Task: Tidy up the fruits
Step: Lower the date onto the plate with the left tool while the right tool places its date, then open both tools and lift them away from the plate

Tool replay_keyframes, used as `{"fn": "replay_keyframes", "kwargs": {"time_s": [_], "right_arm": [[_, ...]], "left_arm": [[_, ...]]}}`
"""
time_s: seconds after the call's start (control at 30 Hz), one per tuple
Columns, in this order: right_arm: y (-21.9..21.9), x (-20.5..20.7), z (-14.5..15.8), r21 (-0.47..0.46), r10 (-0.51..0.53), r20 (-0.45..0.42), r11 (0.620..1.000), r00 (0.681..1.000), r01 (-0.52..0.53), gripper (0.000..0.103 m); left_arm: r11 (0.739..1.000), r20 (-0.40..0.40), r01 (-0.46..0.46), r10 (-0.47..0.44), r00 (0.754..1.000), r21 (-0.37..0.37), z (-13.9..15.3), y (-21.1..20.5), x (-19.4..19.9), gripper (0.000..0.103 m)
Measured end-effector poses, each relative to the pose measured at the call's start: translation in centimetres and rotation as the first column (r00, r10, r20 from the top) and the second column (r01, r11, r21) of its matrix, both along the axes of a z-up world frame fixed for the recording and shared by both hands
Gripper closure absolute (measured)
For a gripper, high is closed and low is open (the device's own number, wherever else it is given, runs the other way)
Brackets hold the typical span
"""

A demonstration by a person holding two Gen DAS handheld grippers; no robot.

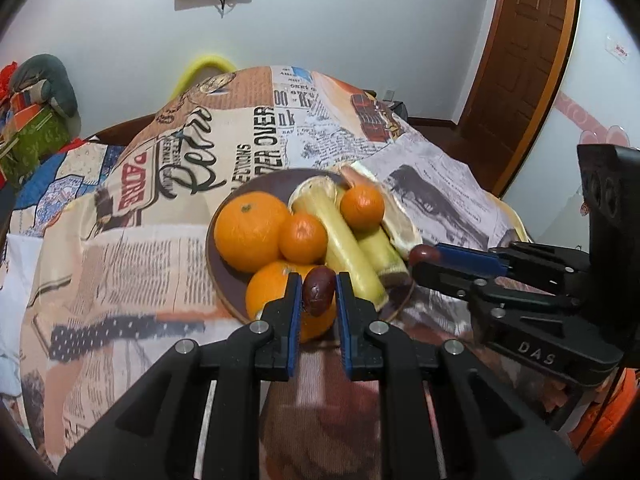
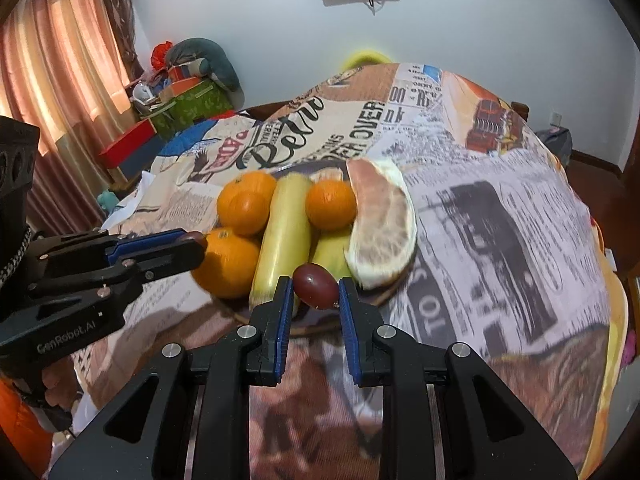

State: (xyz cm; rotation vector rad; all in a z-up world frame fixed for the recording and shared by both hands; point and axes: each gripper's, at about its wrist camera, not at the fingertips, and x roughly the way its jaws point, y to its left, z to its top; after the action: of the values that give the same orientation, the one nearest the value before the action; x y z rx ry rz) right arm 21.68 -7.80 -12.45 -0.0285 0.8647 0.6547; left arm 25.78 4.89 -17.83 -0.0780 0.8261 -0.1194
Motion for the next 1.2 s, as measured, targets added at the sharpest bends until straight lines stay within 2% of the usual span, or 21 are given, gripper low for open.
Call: {"fn": "replay_keyframes", "kwargs": {"time_s": [0.3, 0.7, 0.83, 0.93, 1.07, 1.2], "right_arm": [[1.3, 2.0, -0.2, -0.012, 0.024, 0.02, 1.0, 1.0, -0.023, 0.082], [1.4, 3.0, -0.9, -0.001, 0.037, -0.005, 0.999, 0.999, -0.037, 0.082], [1.2, 3.0, -0.7, 0.012, 0.041, -0.019, 0.999, 0.999, -0.04, 0.076], [0.9, 2.9, -0.4, 0.02, 0.041, -0.011, 0.999, 0.999, -0.041, 0.075], [0.2, 2.6, 0.4, 0.031, 0.027, 0.003, 0.999, 1.0, -0.027, 0.075], [-0.5, 2.2, 1.7, 0.034, 0.005, 0.034, 0.999, 0.999, -0.007, 0.075]], "left_arm": [[0.999, -0.007, 0.03, -0.03, 1.0, -0.013, -0.4, -0.9, 2.2, 0.087], [0.999, 0.009, 0.027, -0.027, 1.0, 0.042, -1.0, -1.4, 2.5, 0.087], [0.999, 0.0, 0.026, -0.026, 1.0, 0.047, -0.9, -1.4, 2.5, 0.087], [0.999, -0.008, 0.021, -0.021, 1.0, 0.045, -0.9, -1.4, 2.4, 0.085], [0.999, -0.001, -0.004, 0.004, 1.0, 0.041, -0.6, -1.0, 2.0, 0.073], [0.999, 0.007, -0.02, 0.019, 1.0, 0.034, 0.2, -0.7, 1.3, 0.073]]}}
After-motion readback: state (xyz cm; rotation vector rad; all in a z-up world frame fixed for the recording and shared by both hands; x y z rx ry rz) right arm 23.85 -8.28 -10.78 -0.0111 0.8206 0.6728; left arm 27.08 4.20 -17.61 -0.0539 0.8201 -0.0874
